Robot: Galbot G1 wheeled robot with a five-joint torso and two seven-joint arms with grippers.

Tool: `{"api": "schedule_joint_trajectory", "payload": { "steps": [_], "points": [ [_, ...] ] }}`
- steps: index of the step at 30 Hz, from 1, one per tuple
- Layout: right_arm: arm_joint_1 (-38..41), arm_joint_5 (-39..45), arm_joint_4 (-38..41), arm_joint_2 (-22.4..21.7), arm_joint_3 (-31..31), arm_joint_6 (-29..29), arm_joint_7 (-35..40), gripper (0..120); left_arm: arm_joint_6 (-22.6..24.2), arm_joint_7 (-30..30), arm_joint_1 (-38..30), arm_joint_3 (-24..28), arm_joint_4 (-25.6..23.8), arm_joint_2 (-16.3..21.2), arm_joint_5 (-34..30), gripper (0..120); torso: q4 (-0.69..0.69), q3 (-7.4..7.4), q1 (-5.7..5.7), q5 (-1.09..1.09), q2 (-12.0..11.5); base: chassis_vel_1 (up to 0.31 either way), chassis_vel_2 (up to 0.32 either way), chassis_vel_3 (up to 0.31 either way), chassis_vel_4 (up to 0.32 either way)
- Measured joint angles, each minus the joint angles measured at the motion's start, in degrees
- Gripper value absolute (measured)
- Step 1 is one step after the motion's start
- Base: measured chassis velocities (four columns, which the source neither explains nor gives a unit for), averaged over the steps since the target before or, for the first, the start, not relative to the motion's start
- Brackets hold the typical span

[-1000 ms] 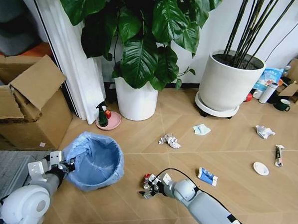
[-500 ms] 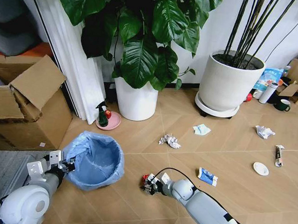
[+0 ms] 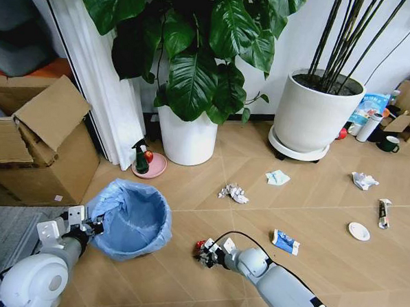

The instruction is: Pick up the trash bin and place the garbage on the floor into it.

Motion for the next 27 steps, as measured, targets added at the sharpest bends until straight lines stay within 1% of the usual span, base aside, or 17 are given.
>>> {"api": "schedule_joint_trajectory", "payload": {
  "steps": [2, 3, 5, 7, 9, 14, 16, 17, 18, 21, 22, 24, 26, 27],
  "points": [
    [-0.72, 0.69, 1.39, 0.39, 2.68, 0.23, 0.27, 34, 0.0, 0.01, -0.03, 0.0, 0.0, 0.02, 0.0, 2, 0.0, 0.0, 0.0, 0.01, 0.0, 0.0, 0.0, 0.0, 0.0],
    [-0.72, 0.69, 1.39, 0.39, 2.68, 0.23, 0.27, 34, 0.0, 0.01, -0.03, 0.0, 0.0, 0.02, 0.0, 2, 0.0, 0.0, 0.0, 0.01, 0.0, 0.0, 0.0, 0.0, 0.0],
    [-1.47, 1.7, 3.98, 0.39, 5.99, 0.61, 0.43, 34, 0.02, 0.08, -0.06, 0.0, 0.0, 0.03, 0.0, 2, 0.0, 0.0, 0.0, 0.0, 0.0, 0.0, 0.0, 0.0, 0.0],
    [-1.56, 1.88, 4.49, 0.32, 6.44, 0.62, 0.43, 34, 0.02, 0.09, -0.06, 0.0, 0.0, 0.02, 0.0, 2, 0.0, 0.0, 0.0, 0.0, 0.0, 0.0, 0.0, 0.0, 0.0],
    [-1.94, 2.98, 7.17, -0.21, 8.71, 0.65, 0.5, 34, 0.03, 0.16, -0.11, 0.07, 0.0, 0.01, 0.03, 2, 0.0, 0.0, 0.0, 0.0, 0.0, 0.0, 0.0, 0.0, 0.0],
    [-2.18, 4.44, 11.01, -1.08, 10.9, 0.64, 0.78, 34, 0.08, 0.25, -0.17, 0.18, 0.0, 0.08, 0.04, 2, 0.0, 0.0, 0.0, 0.01, 0.0, 0.0, 0.0, 0.0, 0.0],
    [-2.2, 5.64, 14.05, -2.17, 12.22, 0.5, 1.0, 34, 0.16, 0.44, -0.16, 0.31, 0.12, 0.34, 0.05, 2, 0.0, 0.0, 0.0, 0.01, 0.0, 0.0, 0.0, 0.0, 0.0],
    [-2.04, 6.74, 17.45, -3.54, 13.3, 0.45, 1.17, 34, 0.22, 0.76, -0.15, 0.65, 0.38, 0.78, 0.23, 2, 0.0, 0.0, 0.0, 0.01, 0.0, 0.0, 0.0, 0.0, 0.0],
    [-2.04, 6.74, 17.45, -3.54, 13.3, 0.45, 1.17, 34, 0.22, 0.76, -0.15, 0.65, 0.38, 0.78, 0.23, 2, 0.0, 0.0, 0.0, 0.01, 0.0, 0.0, 0.0, 0.0, 0.0],
    [-0.76, 10.88, 24.63, -6.97, 14.26, -0.35, 1.98, 34, 0.51, 1.46, -0.23, 1.77, 1.07, 1.98, 0.51, 2, 0.0, 0.0, 0.0, 0.0, 0.0, 0.0, 0.0, 0.0, 0.0],
    [-0.76, 10.88, 24.63, -6.97, 14.26, -0.35, 1.98, 34, 0.51, 1.46, -0.23, 1.77, 1.07, 1.98, 0.51, 2, 0.0, 0.0, 0.0, 0.0, 0.0, 0.0, 0.0, 0.0, 0.0],
    [1.48, 14.22, 29.25, -9.53, 13.9, -1.33, 2.67, 34, 0.66, 2.16, -0.6, 2.77, 1.84, 3.43, 0.55, 2, -0.01, 0.0, 0.0, 0.0, 0.0, 0.0, 0.0, 0.0, 0.0],
    [2.4, 15.21, 30.43, -10.17, 13.48, -1.59, 2.92, 34, 0.67, 2.44, -0.85, 3.15, 2.17, 4.11, 0.55, 2, 0.0, 0.0, 0.0, 0.0, 0.0, 0.0, 0.0, 0.0, 0.0],
    [4.34, 17.13, 32.61, -11.32, 12.29, -2.17, 3.51, 34, 0.67, 2.91, -1.33, 3.68, 2.7, 5.28, 0.47, 2, 0.0, 0.0, 0.0, -0.01, 0.0, 0.0, 0.0, 0.0, 0.0]
  ]
}}
